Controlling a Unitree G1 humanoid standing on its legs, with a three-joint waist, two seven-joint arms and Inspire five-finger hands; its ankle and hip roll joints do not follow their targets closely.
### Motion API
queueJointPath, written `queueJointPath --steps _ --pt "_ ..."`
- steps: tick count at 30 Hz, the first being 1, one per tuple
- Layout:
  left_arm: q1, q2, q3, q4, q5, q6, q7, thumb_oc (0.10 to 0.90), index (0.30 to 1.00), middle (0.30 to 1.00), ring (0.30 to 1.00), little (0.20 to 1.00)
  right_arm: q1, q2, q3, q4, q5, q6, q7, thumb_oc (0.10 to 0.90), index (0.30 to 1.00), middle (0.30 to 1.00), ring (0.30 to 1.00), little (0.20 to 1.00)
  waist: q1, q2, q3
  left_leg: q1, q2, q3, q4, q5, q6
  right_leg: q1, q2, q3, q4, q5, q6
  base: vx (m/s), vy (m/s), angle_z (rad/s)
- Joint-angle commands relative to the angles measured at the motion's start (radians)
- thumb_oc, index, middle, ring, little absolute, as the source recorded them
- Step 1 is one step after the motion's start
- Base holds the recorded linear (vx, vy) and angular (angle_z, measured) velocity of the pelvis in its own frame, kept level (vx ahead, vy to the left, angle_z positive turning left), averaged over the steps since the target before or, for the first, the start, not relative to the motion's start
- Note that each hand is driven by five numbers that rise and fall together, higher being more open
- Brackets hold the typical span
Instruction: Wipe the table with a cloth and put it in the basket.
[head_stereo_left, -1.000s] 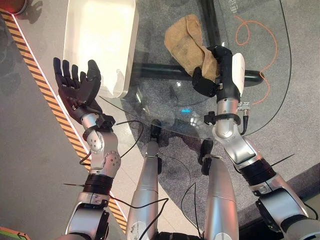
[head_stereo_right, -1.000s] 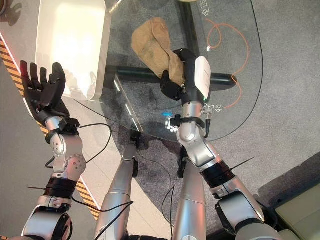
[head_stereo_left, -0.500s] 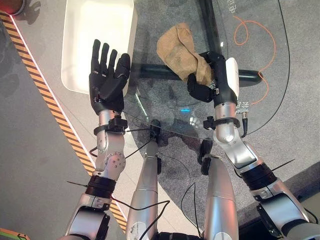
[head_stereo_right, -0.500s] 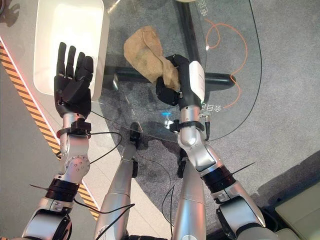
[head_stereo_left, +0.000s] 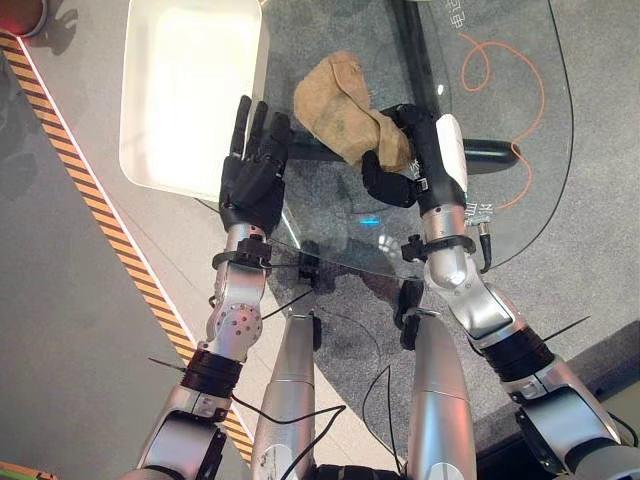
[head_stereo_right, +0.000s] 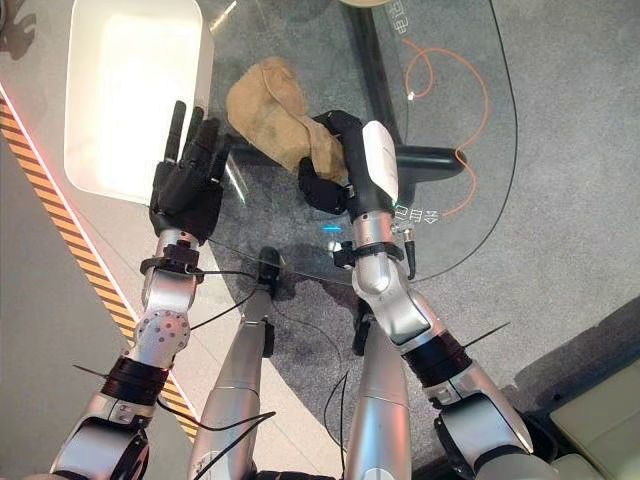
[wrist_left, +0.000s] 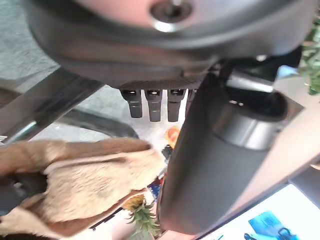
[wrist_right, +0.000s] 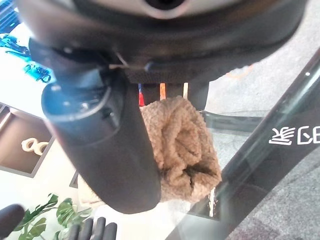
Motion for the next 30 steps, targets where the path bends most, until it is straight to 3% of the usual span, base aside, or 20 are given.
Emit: queueJointPath --steps 1,30 --pt "-0.094 0.007 0.025 -0.093 -0.035 -0.015 -0.081 0.800 0.900 0.900 0.900 0.900 -0.147 0.023 -0.011 -0.224 -0.039 -0.154 0.002 0.100 0.300 0.300 0.300 0.200 -0.009 -0.024 -0.022 0.066 -0.111 0.117 0.078 -0.156 0.115 0.088 0.055 -0.039 -0.304 0.191 0.023 0.00 0.000 0.00" --pt "-0.135 -0.009 -0.021 -0.098 -0.031 0.030 -0.122 0.800 0.900 0.900 0.900 0.900 -0.203 0.041 0.072 -0.245 -0.034 -0.109 0.067 0.100 0.300 0.300 0.300 0.200 -0.004 -0.027 -0.022 0.073 -0.115 0.120 0.057 -0.149 0.112 0.097 0.050 -0.047 -0.331 0.201 0.024 0.00 0.000 0.00"
